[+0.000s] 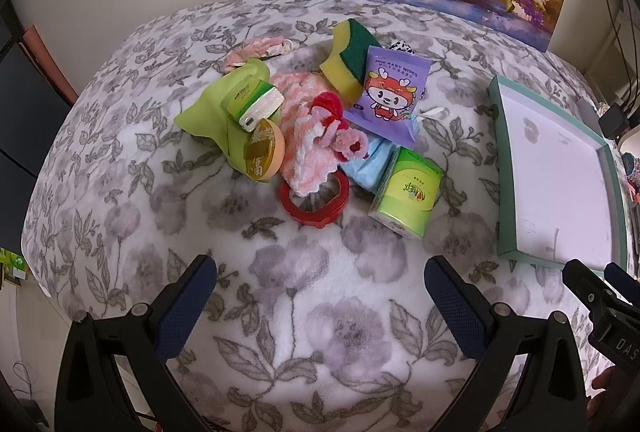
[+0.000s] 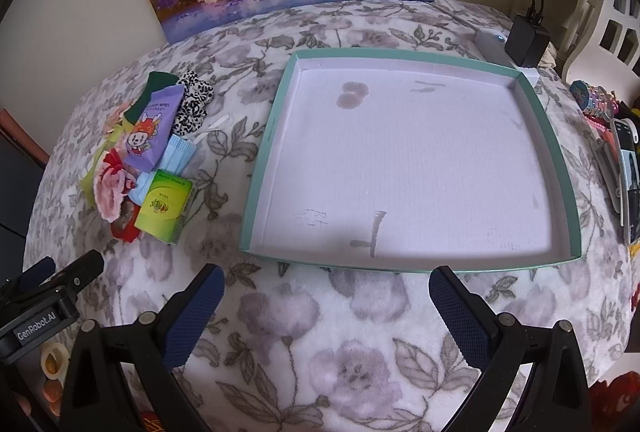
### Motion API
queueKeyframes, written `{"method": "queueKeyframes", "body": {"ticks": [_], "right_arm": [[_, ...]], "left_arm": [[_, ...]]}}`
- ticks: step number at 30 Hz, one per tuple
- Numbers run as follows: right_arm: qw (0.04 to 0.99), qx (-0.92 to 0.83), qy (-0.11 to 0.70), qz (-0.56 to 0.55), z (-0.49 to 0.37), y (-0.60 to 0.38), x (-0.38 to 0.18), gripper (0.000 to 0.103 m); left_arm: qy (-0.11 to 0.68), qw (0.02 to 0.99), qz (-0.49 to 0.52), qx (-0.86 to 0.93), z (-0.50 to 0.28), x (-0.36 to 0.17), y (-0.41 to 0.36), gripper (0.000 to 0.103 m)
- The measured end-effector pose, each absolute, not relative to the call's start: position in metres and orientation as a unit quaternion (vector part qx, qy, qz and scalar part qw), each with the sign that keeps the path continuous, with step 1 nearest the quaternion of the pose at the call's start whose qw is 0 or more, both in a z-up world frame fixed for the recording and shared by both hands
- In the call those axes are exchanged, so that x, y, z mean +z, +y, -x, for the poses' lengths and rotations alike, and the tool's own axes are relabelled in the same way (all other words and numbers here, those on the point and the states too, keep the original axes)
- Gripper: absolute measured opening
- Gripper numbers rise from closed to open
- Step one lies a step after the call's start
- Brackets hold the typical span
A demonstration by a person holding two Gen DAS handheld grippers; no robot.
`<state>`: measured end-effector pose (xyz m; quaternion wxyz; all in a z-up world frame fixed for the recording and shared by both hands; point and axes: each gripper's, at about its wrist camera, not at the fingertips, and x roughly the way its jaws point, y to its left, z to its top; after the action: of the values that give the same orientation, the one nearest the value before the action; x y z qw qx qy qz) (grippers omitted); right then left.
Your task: Organize soft objects
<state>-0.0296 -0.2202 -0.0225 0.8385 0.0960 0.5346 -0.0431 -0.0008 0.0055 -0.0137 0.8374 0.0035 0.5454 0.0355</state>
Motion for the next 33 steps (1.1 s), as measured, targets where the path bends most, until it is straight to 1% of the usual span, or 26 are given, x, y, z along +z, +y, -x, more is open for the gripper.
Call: {"method": "queueKeyframes", "body": {"ticks": [27,33], "right_arm": [[0.838,-0.043,0.537,-0.093,0.0301,-0.2184,-0.0248,0.103],[0.837,-0.043,0.537,-0.092,0.0305,-0.2184,-0.0251,0.103]], "left_arm": [[0.561,0.827,0.005,0.034,-0.0039,-0.0155,0.0068,0.103],[0.561,0.827,0.019,0.033,-0.0046,-0.0153,0.0101,0.103]]}}
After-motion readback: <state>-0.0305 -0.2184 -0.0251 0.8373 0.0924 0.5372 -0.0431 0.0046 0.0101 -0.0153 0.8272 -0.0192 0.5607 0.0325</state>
